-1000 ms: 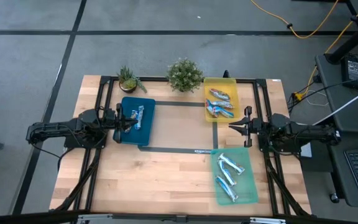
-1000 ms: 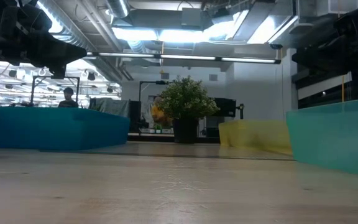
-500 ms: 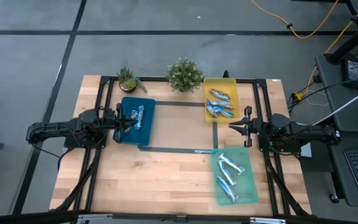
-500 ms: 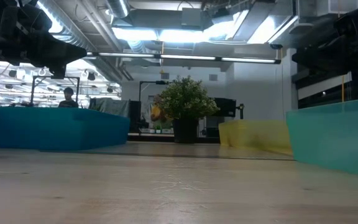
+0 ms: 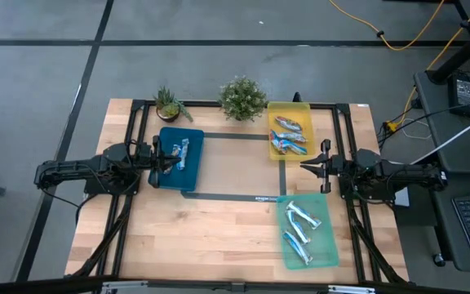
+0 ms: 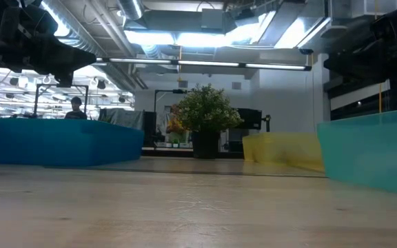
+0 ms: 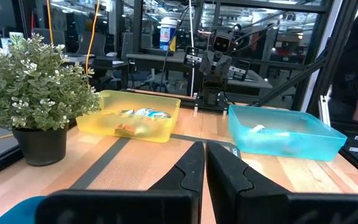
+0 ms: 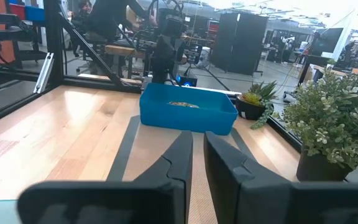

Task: Pick and place Granola Bars by type
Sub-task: Return to Home Position

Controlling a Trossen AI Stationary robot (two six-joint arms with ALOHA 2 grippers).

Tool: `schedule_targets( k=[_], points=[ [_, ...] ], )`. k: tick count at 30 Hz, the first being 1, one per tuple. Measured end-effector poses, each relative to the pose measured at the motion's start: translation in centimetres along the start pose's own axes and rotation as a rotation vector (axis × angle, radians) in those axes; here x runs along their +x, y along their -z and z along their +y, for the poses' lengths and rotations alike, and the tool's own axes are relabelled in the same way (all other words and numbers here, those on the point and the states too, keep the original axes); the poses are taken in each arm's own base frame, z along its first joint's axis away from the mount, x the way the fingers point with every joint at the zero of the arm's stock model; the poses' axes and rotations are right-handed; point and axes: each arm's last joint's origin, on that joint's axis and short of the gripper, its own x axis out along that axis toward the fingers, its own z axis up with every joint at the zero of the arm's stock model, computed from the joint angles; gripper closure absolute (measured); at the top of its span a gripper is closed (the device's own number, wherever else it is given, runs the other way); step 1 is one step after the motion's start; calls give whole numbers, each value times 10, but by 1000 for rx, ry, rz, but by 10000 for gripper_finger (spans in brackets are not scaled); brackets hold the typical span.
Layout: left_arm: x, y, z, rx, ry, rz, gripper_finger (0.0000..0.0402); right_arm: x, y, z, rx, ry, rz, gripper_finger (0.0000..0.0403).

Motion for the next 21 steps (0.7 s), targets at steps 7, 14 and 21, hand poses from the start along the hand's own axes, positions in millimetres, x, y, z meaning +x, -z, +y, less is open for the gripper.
schedule_targets(
  k=[7,14,21],
  points=[
    [0,0,0,0,0,0,391,0,0,0,0,0,0,357],
    [0,0,0,0,0,0,391,0,0,0,0,0,0,357],
    [0,0,0,0,0,0,391,0,0,0,0,0,0,357]
  ],
)
